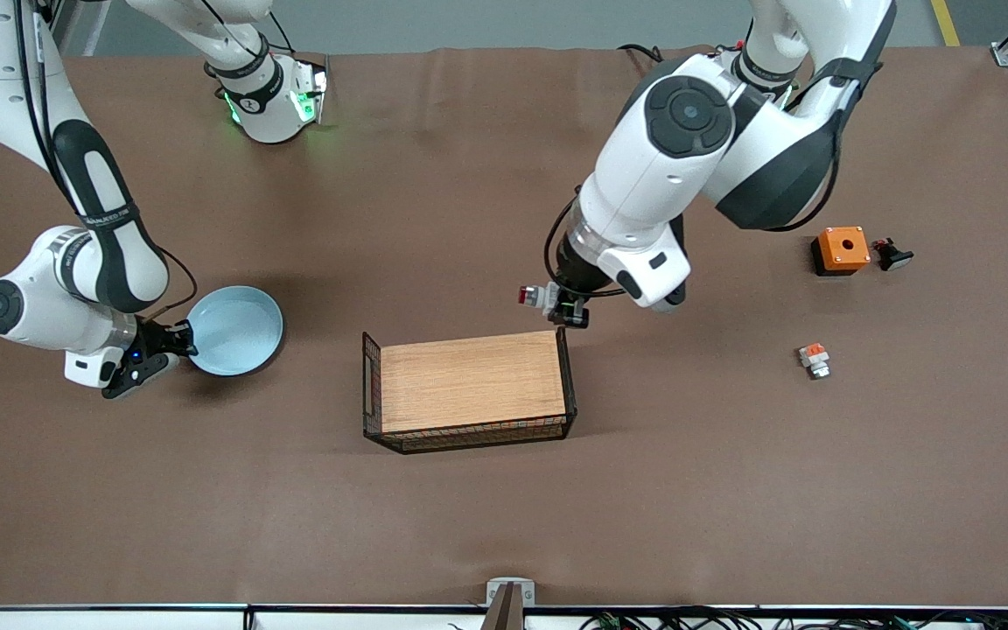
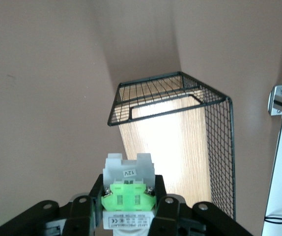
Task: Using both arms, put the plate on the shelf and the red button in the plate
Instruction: 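Lift the blue plate by its rim with the right gripper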
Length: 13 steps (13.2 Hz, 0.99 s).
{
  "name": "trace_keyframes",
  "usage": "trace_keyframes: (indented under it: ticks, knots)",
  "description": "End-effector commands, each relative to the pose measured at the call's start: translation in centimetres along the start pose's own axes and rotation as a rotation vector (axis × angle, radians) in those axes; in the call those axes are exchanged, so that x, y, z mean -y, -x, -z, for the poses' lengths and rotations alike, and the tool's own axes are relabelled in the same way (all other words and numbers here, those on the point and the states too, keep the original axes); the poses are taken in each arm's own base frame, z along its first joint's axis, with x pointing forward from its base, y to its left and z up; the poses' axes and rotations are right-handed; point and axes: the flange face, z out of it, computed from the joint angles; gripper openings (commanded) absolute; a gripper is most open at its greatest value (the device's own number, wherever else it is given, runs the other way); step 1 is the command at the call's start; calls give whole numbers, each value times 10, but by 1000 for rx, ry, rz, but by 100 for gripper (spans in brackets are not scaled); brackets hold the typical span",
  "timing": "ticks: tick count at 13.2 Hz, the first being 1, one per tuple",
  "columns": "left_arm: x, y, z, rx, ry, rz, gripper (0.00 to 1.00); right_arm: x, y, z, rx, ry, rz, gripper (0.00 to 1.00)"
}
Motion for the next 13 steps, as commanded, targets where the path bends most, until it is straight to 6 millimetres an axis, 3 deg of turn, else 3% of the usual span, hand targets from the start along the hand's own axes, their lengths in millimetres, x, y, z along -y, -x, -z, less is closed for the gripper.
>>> trace_keyframes:
  ticks: [1, 5, 13]
  knots:
    - [-5, 6, -10, -13, 17, -1, 0, 8, -1, 29, 7, -62, -96, 0]
    - [0, 16, -17, -34, 26, -14, 0, 37, -9, 69, 51, -143, -243, 0]
    - [-3, 12, -16, -38, 28, -9, 0, 104, -24, 151, 116, -255, -494, 0]
